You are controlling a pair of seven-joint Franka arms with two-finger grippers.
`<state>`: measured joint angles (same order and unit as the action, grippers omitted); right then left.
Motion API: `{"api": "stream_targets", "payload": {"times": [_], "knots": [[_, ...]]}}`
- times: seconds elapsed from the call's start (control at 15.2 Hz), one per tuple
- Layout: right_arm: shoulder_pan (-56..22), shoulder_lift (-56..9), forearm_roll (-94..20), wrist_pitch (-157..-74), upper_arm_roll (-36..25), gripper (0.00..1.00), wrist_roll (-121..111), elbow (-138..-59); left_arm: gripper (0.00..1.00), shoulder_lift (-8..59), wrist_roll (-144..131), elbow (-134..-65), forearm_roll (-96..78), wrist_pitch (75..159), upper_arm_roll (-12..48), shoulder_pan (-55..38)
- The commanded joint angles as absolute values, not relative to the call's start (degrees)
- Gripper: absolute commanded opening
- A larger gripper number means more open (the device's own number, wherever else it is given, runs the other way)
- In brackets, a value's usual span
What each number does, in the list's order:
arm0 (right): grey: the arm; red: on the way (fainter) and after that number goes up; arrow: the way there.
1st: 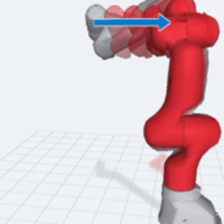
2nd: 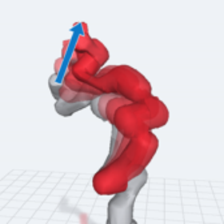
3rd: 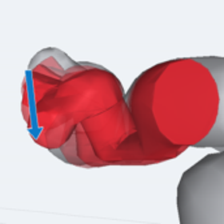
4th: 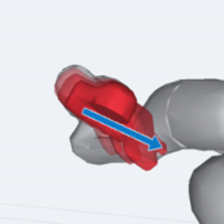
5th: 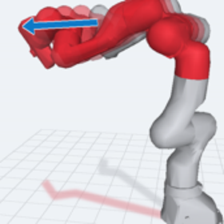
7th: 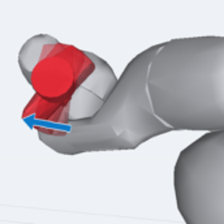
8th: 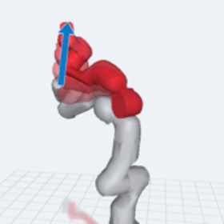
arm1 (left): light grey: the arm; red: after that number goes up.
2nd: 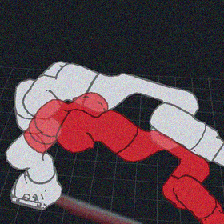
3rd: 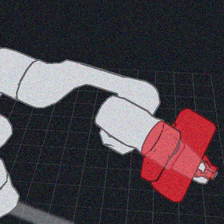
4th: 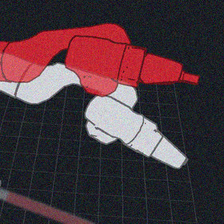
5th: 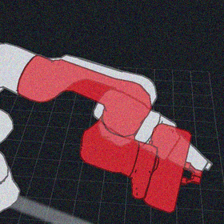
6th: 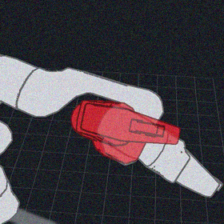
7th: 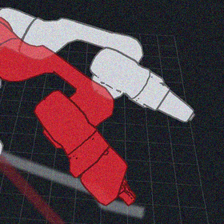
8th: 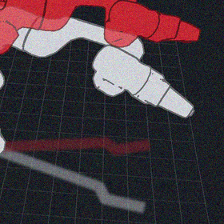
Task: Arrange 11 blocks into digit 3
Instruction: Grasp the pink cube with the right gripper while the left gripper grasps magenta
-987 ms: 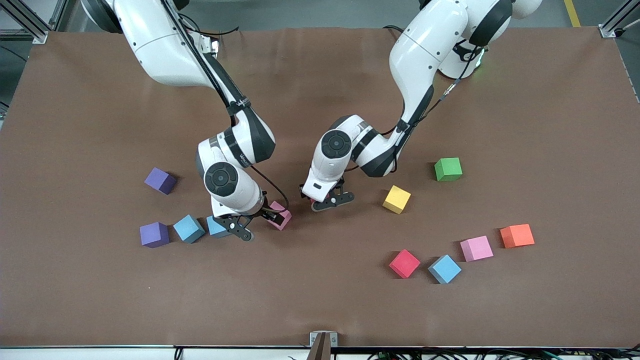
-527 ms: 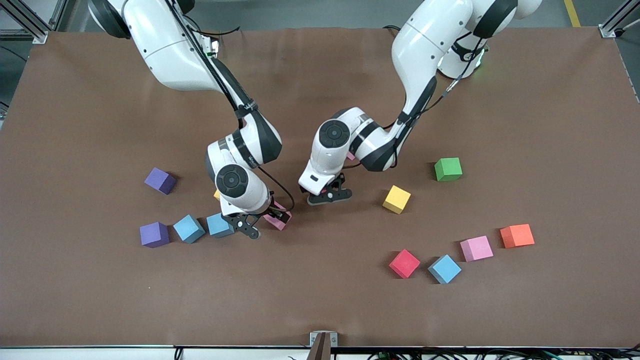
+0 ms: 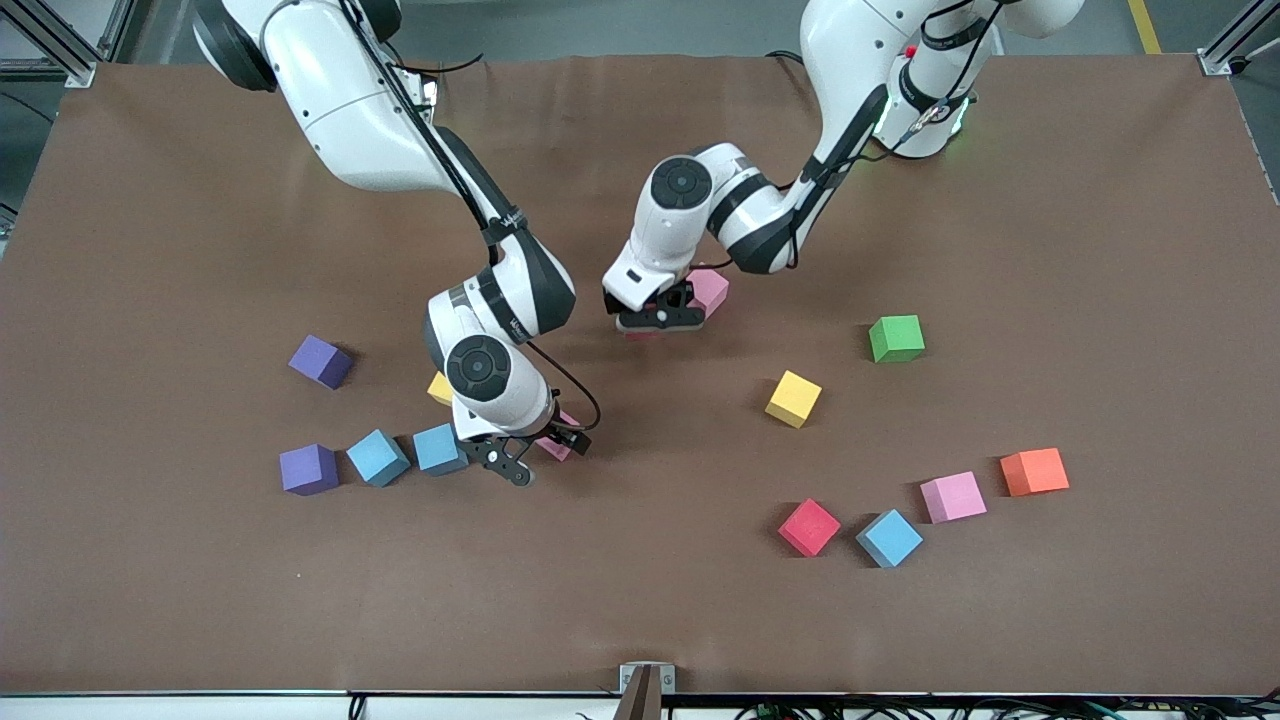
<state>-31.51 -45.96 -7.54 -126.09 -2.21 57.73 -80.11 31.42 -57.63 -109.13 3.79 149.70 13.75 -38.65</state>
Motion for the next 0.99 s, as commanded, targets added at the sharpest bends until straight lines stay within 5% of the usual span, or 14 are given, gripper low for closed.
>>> {"api": "stream_targets", "payload": {"times": [0.0,0.39,0.66,0.92], "knots": [[-31.9,-47.5,-7.1,-125.7,-2.8,1.0,58.5,-78.6,0.21,28.8,-60.1,-114.4,4.7,153.3,14.9,-39.6],[-33.2,-48.6,-7.1,-126.2,-3.7,0.99,58.7,-78.5,0.2,29.9,-60.0,-115.8,5.1,153.1,15.1,-42.1],[-33.3,-48.8,-7.0,-128.1,-3.6,0.47,58.6,-78.8,0.2,30.5,-60.0,-116.2,5.2,153.1,15.0,-42.5],[-33.0,-48.3,-7.2,-128.1,-3.5,0.35,58.1,-78.8,0.23,31.0,-60.0,-116.1,7.1,153.1,15.0,-42.7]]}}
